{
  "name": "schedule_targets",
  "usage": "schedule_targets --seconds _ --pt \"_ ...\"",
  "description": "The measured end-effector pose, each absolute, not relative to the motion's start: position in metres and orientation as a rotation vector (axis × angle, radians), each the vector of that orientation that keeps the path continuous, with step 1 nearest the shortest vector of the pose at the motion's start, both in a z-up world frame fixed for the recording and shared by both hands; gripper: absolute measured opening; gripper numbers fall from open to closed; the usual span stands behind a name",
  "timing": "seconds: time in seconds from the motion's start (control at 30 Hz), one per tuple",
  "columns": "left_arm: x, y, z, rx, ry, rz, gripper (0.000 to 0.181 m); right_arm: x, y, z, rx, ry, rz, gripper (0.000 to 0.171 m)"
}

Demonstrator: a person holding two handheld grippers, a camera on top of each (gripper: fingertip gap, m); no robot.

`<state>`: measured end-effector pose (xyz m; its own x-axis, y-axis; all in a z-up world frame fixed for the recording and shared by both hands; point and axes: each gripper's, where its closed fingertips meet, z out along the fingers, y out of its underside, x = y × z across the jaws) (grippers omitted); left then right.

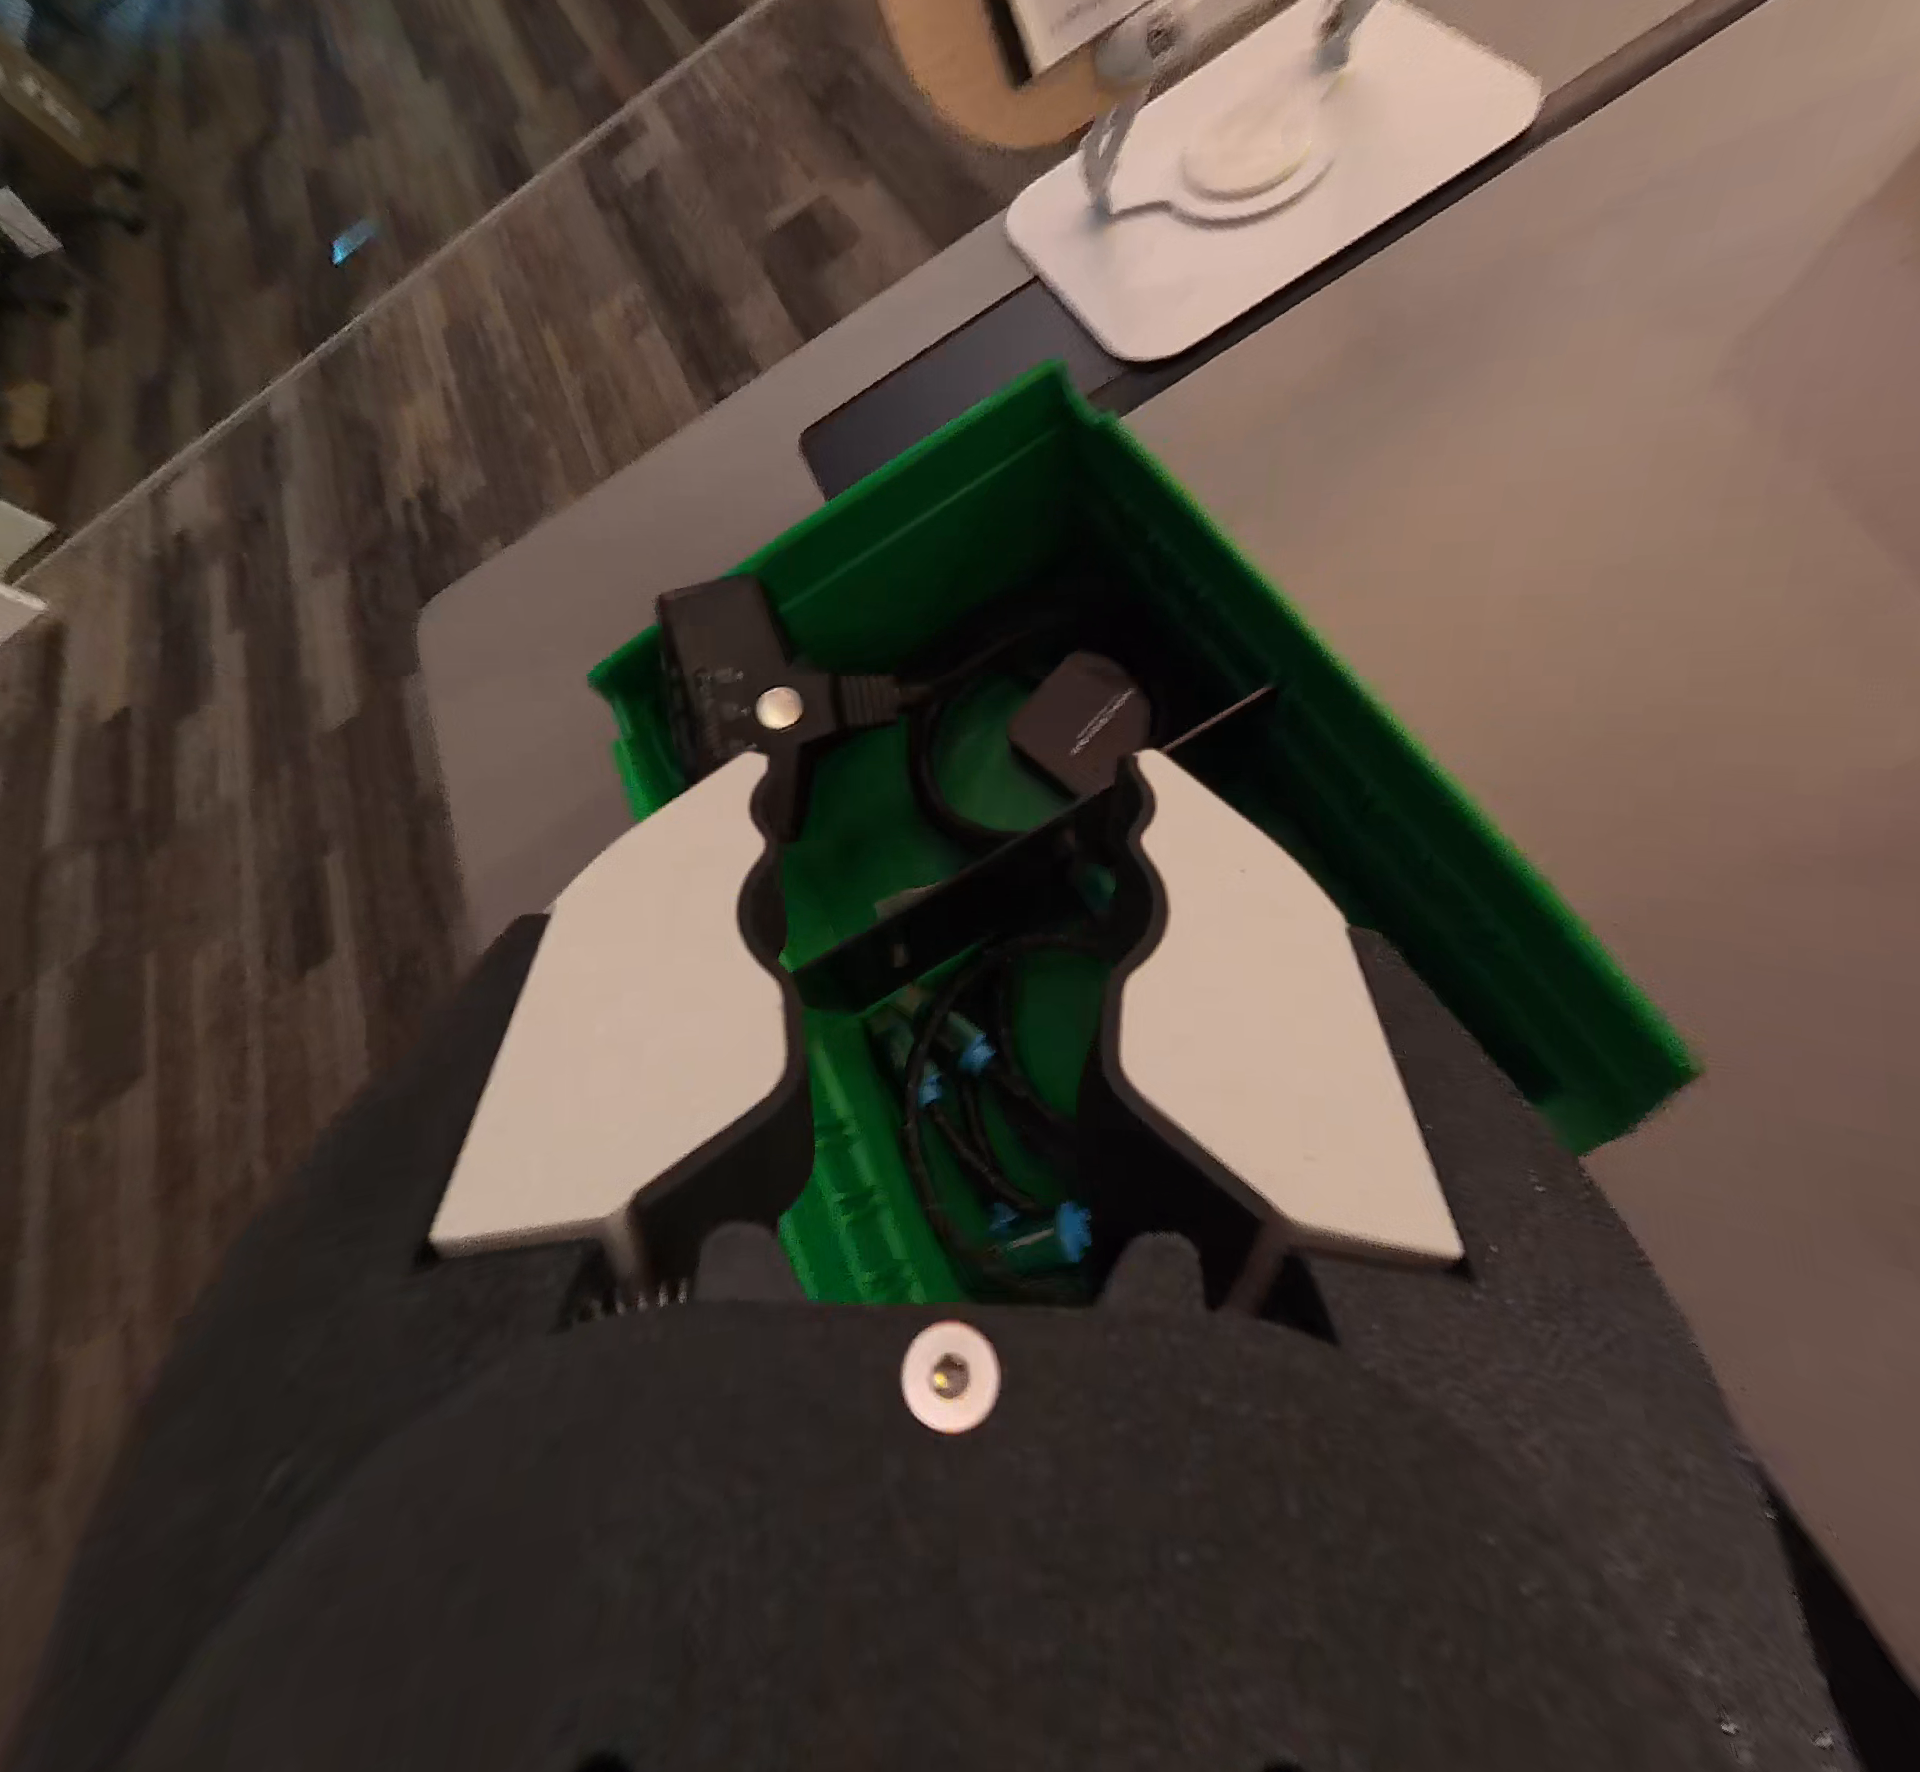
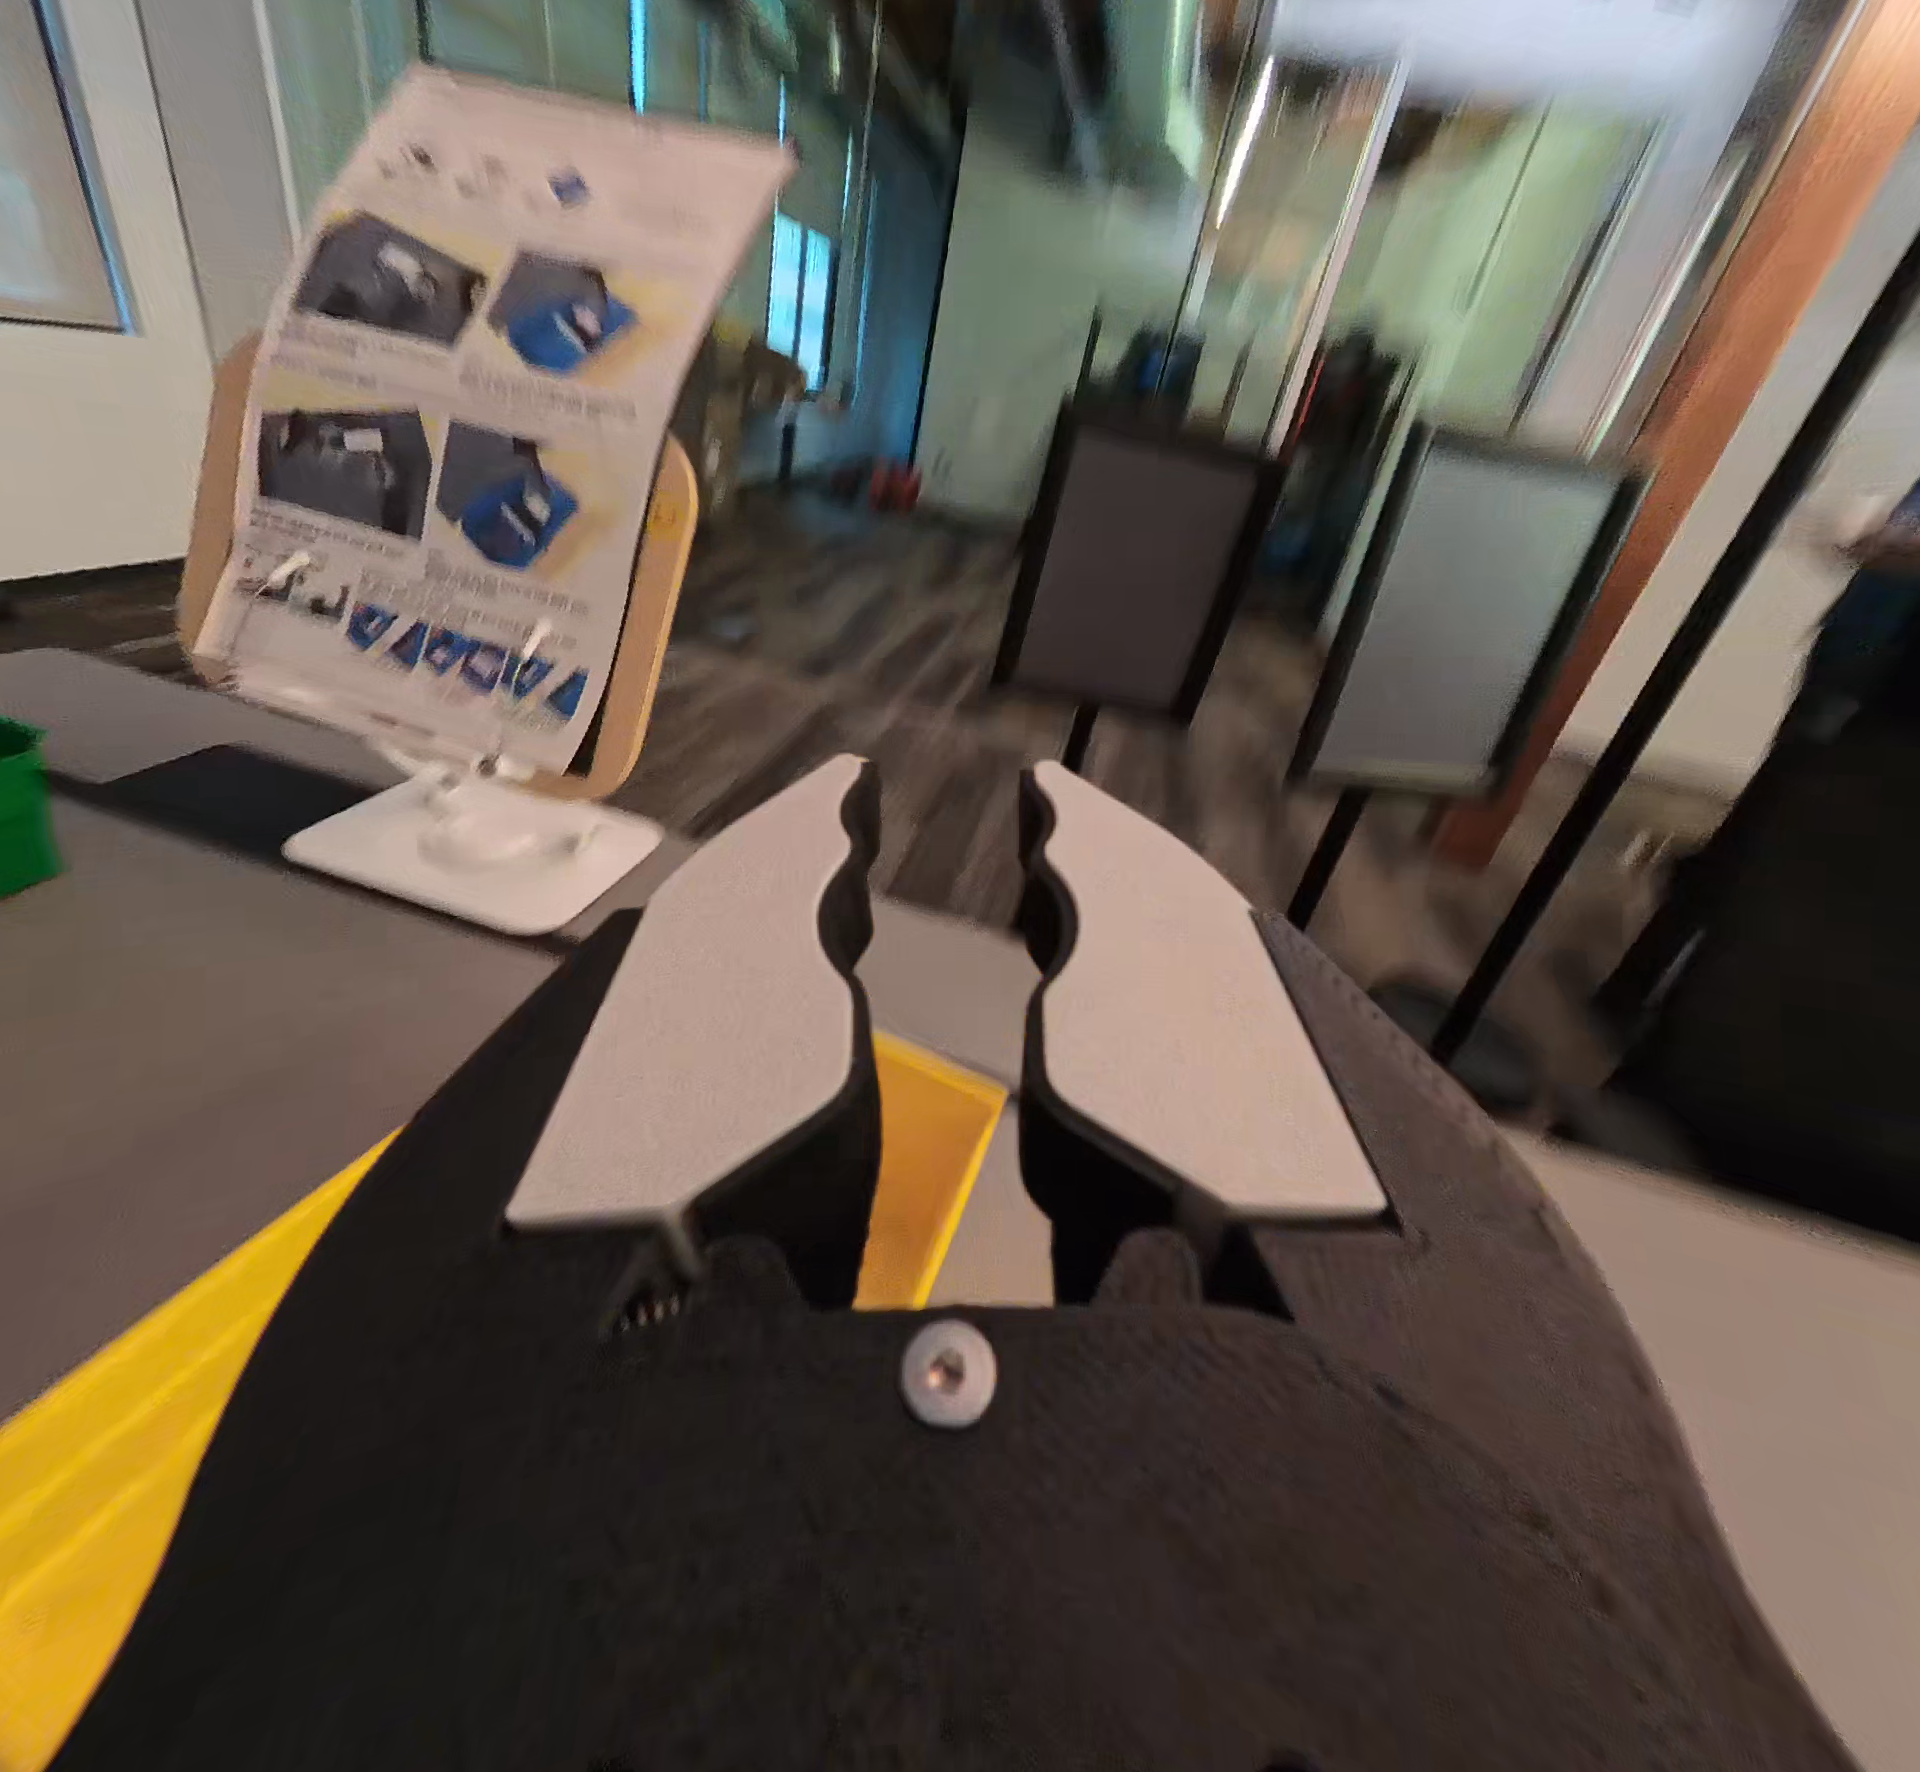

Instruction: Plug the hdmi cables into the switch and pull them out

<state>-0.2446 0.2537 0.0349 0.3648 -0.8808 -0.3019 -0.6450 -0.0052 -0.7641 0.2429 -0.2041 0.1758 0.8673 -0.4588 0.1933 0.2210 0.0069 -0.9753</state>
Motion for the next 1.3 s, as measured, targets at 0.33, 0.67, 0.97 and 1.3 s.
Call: schedule_targets --seconds 0.33,0.67,0.97,1.3 --pt "-0.28 0.202 -0.047 -2.044 1.504 -0.115 0.052 0.172 -0.161 0.204 -1.267 -0.117 -0.554 0.026" --pt "-0.272 0.208 -0.105 -2.455 1.47 -0.262 0.049 0.108 -0.08 0.175 -1.377 -0.311 -0.414 0.027" --pt "-0.273 0.207 -0.122 -2.599 1.46 -0.338 0.011 0.051 -0.031 0.138 -1.471 -0.528 -0.417 0.027" --pt "-0.266 0.18 -0.018 -2.16 1.477 -0.372 0.007 0.053 -0.029 0.136 -1.473 -0.551 -0.486 0.027"
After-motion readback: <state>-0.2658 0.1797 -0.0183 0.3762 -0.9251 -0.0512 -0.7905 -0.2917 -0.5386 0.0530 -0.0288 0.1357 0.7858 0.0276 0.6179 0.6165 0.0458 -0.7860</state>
